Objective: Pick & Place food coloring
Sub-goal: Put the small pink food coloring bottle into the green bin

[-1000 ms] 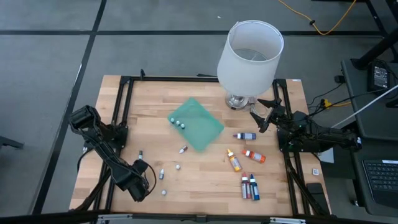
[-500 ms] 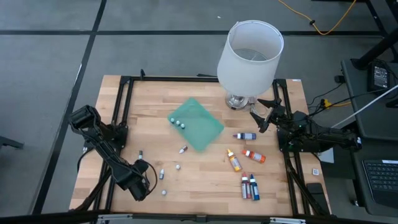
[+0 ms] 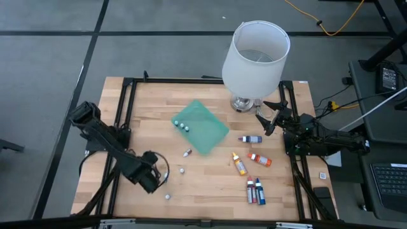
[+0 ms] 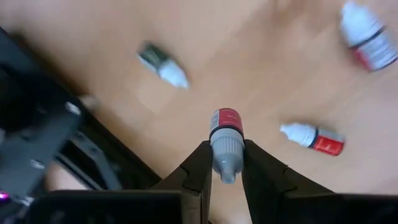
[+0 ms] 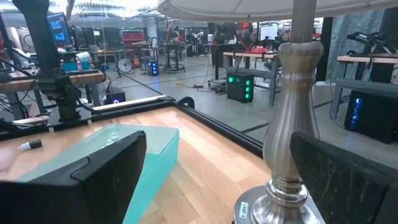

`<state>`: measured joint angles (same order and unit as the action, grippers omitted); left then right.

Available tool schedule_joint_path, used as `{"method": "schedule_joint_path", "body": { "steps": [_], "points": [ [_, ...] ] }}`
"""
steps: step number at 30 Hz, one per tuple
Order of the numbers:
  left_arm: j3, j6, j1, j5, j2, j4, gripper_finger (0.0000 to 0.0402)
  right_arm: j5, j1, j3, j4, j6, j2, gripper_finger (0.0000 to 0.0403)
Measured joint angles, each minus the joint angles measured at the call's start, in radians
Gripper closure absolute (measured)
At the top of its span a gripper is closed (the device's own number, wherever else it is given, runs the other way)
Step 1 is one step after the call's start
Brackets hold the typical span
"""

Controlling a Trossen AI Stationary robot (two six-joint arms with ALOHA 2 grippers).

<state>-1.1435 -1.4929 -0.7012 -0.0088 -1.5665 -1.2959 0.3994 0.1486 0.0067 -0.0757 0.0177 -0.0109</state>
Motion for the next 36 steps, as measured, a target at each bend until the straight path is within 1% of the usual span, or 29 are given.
{"method": "schedule_joint_path", "body": {
  "steps": [5, 8, 14, 21, 25, 29, 32, 36],
  "points": [
    [-0.119, 0.165, 0.126, -0.084, 0.018, -0.137, 0.0337, 0.000, 0.000, 0.000, 0.000, 0.000, 0.000, 0.0006],
    [-0.185, 0.279, 0.217, -0.127, 0.018, -0.188, 0.0337, 0.000, 0.000, 0.000, 0.000, 0.000, 0.000, 0.0006],
    [-0.284, 0.497, 0.406, -0.174, -0.009, -0.188, 0.0337, 0.000, 0.000, 0.000, 0.000, 0.000, 0.000, 0.0006],
    [-0.424, 0.746, 0.585, -0.204, -0.124, -0.180, 0.0337, 0.000, 0.000, 0.000, 0.000, 0.000, 0.000, 0.0006],
    [-0.509, 0.850, 0.658, -0.210, -0.203, -0.136, 0.0337, 0.000, 0.000, 0.000, 0.000, 0.000, 0.000, 0.0006],
    [-0.579, 0.933, 0.705, -0.209, -0.288, -0.078, 0.0336, 0.000, 0.000, 0.000, 0.000, 0.000, 0.000, 0.0006],
    [-0.610, 0.978, 0.728, -0.193, -0.345, -0.036, 0.0336, 0.000, 0.000, 0.000, 0.000, 0.000, 0.000, 0.0006],
    [-0.615, 1.022, 0.746, -0.154, -0.413, 0.026, 0.0336, 0.000, 0.000, 0.000, 0.000, 0.000, 0.000, 0.0006]
  ]
}}
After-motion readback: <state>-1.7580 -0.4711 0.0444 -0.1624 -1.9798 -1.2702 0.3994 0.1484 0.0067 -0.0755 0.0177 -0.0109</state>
